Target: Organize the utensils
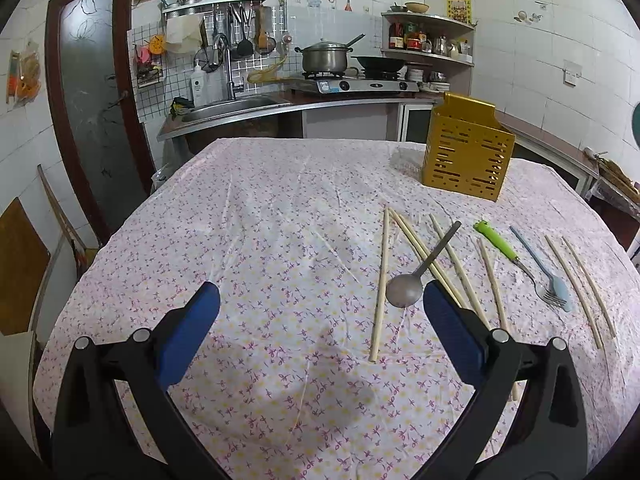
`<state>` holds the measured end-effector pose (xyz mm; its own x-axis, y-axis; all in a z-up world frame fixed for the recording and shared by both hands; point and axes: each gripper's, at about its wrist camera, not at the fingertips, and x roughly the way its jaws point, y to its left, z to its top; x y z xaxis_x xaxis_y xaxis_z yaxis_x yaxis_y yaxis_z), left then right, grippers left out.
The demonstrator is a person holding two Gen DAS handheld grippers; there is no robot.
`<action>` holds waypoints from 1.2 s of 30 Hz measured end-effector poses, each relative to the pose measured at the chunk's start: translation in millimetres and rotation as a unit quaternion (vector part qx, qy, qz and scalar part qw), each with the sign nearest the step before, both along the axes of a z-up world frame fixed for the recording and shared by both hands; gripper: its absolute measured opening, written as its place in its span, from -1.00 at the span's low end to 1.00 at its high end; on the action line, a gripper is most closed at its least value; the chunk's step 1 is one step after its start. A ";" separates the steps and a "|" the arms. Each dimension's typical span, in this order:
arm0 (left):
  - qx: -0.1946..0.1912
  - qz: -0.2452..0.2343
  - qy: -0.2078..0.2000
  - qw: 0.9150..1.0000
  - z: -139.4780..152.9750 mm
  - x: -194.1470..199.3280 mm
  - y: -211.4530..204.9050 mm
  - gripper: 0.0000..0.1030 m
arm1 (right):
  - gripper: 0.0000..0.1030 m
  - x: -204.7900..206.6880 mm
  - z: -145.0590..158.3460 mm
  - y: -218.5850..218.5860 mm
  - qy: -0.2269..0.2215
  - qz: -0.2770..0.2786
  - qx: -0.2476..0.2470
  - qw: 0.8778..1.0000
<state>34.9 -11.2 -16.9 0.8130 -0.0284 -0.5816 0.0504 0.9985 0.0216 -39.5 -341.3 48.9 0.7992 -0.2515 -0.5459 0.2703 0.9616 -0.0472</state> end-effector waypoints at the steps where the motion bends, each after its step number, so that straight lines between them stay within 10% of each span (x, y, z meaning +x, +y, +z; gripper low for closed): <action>1: 0.000 -0.001 -0.001 1.000 0.9 -0.1 1.2 0.91 | 0.92 -0.6 0.6 0.8 0.000 0.000 -0.001 1.000; 36: 0.006 0.008 -0.003 1.000 10.9 -7.6 3.5 0.91 | 0.92 -11.2 4.3 -8.3 -0.004 -0.001 0.005 1.000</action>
<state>27.3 -7.7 -5.9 0.8163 -0.0077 -0.5775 0.0333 0.9989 0.0337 -50.8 -349.5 53.3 0.8028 -0.2473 -0.5425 0.2718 0.9617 -0.0362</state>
